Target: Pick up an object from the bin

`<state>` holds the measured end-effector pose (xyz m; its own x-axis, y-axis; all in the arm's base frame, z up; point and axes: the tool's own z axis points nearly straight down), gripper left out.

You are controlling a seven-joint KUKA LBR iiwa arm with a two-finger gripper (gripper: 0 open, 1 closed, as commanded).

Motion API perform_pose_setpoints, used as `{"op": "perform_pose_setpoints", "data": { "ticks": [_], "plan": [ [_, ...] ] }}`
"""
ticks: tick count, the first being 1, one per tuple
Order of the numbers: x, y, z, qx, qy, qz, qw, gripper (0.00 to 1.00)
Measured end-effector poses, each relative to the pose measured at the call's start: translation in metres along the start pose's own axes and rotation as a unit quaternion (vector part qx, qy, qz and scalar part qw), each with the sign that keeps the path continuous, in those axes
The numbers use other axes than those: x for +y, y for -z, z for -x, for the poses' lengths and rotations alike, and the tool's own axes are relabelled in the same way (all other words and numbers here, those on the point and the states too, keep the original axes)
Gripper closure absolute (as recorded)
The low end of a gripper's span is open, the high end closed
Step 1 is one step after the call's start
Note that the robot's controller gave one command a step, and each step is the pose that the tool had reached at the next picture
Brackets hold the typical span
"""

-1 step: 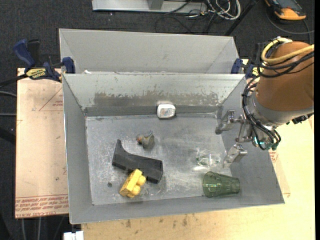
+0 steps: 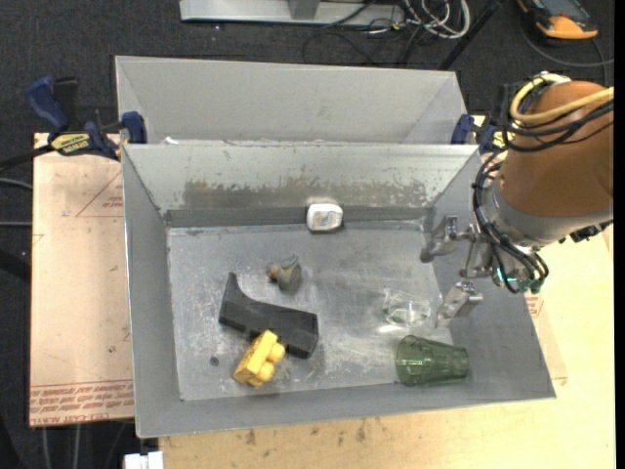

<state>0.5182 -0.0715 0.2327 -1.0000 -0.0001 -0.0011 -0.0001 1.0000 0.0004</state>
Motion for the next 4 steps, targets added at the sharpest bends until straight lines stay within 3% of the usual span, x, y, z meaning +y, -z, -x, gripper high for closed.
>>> {"op": "perform_pose_setpoints", "data": {
  "ticks": [1,2,3,4],
  "plan": [
    [0.004,-0.104,-0.011,0.0006,-0.056,0.0,0.9984,1.0],
    [0.004,-0.104,-0.011,0.0006,-0.056,0.0,0.9984,1.0],
    [0.006,-0.094,-0.013,0.0009,-0.107,0.0,0.9943,1.0],
    [0.005,-0.032,-0.008,0.002,-0.12,0.0,0.9928,1.0]
  ]
}}
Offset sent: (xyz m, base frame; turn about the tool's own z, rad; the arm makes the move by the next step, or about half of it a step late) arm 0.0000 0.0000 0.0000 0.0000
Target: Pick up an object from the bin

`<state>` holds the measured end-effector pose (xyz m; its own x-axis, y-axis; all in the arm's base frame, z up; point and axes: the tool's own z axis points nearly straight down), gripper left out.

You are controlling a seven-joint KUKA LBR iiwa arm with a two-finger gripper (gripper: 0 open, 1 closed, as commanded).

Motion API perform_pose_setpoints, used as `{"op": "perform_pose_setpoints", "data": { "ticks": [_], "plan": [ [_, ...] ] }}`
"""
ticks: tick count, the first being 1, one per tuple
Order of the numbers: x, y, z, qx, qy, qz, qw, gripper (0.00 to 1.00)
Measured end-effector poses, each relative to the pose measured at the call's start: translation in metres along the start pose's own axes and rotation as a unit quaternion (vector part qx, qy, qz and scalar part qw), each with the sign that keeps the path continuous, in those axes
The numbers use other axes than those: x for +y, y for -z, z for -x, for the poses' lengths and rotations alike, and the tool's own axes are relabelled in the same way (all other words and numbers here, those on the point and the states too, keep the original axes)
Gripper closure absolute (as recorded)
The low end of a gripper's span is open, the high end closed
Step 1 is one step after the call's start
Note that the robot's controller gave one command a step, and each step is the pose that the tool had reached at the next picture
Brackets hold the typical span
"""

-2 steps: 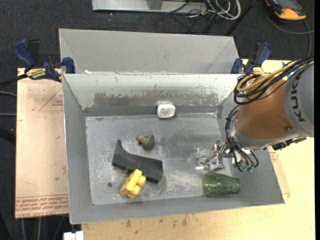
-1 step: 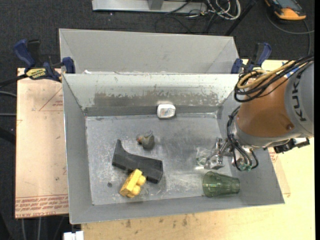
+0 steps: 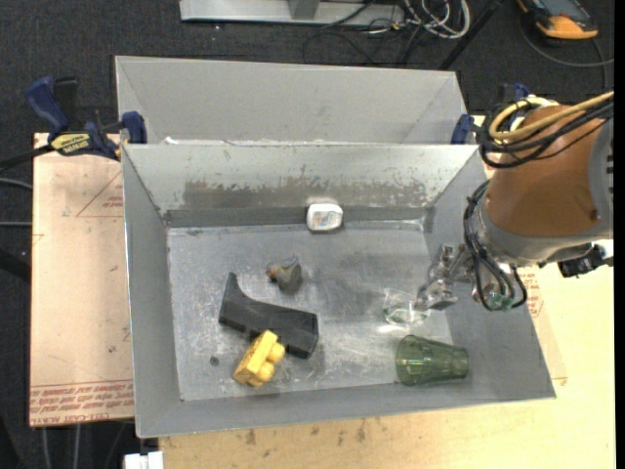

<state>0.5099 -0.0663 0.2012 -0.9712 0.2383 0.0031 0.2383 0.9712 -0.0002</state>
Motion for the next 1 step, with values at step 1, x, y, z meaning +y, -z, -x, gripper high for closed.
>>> {"op": "perform_pose_setpoints", "data": {
  "ticks": [1],
  "plan": [
    [0.0027,-0.0651,0.0039,0.0011,-0.042,0.0,0.9991,0.0]
  ]
}}
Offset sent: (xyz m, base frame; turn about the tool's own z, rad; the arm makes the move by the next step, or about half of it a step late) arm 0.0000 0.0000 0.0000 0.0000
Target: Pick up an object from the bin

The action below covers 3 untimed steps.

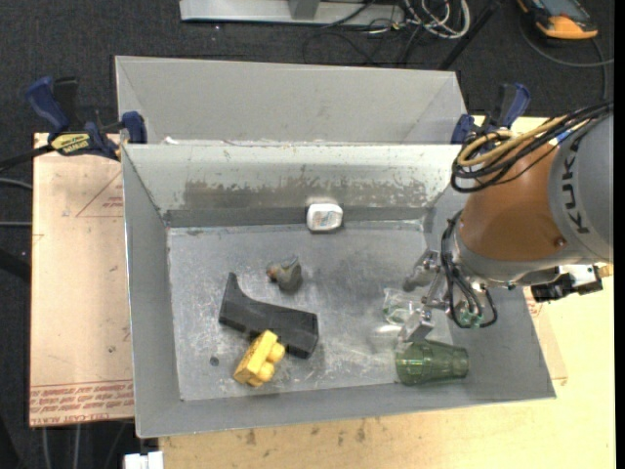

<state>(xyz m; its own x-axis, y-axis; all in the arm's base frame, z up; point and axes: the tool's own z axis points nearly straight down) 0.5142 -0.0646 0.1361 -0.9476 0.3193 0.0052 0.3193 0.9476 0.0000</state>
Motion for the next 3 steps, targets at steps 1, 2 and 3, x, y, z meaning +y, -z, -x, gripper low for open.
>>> {"op": "perform_pose_setpoints", "data": {
  "ticks": [1,2,3],
  "plan": [
    [0.0,0.003,0.001,-0.0023,0.001,0.0,1.0,0.0],
    [-0.011,-0.059,0.037,-0.0041,-0.021,0.002,0.9998,1.0],
    [-0.011,-0.059,0.037,-0.0041,-0.021,0.002,0.9998,1.0]
  ]
}}
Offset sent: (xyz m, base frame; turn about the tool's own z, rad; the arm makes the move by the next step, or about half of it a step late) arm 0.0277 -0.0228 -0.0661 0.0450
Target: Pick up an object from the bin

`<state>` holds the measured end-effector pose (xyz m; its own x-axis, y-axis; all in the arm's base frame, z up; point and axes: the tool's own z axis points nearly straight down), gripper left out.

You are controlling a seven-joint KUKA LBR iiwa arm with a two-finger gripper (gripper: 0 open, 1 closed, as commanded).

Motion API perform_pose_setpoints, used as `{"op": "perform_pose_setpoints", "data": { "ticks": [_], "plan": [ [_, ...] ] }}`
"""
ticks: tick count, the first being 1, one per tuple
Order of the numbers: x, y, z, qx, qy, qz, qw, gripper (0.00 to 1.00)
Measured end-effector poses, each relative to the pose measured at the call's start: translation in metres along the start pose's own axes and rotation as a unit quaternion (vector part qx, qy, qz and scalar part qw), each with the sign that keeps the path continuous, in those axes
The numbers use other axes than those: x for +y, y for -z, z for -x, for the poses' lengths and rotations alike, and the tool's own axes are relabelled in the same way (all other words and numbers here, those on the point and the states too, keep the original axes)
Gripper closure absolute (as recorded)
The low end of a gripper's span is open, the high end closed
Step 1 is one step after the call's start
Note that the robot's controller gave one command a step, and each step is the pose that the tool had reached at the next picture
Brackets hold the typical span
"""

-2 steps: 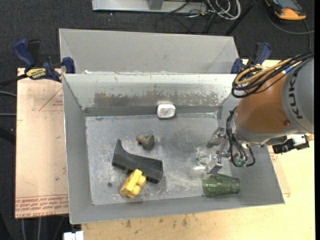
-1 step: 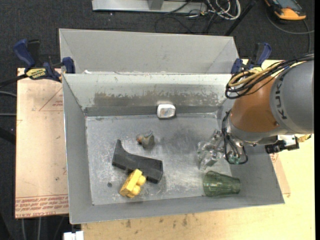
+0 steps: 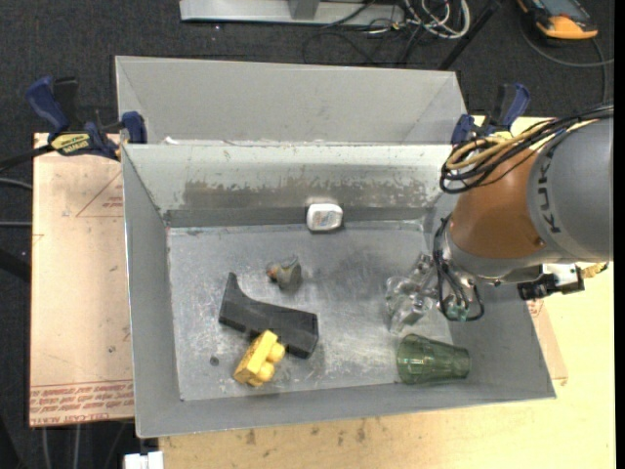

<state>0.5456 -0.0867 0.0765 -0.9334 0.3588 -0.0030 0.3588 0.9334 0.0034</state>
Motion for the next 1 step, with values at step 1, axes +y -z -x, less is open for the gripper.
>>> {"op": "perform_pose_setpoints", "data": {
  "ticks": [1],
  "plan": [
    [0.0016,0.0332,-0.008,0.0042,0.002,-0.002,1.0,1.0]
  ]
}}
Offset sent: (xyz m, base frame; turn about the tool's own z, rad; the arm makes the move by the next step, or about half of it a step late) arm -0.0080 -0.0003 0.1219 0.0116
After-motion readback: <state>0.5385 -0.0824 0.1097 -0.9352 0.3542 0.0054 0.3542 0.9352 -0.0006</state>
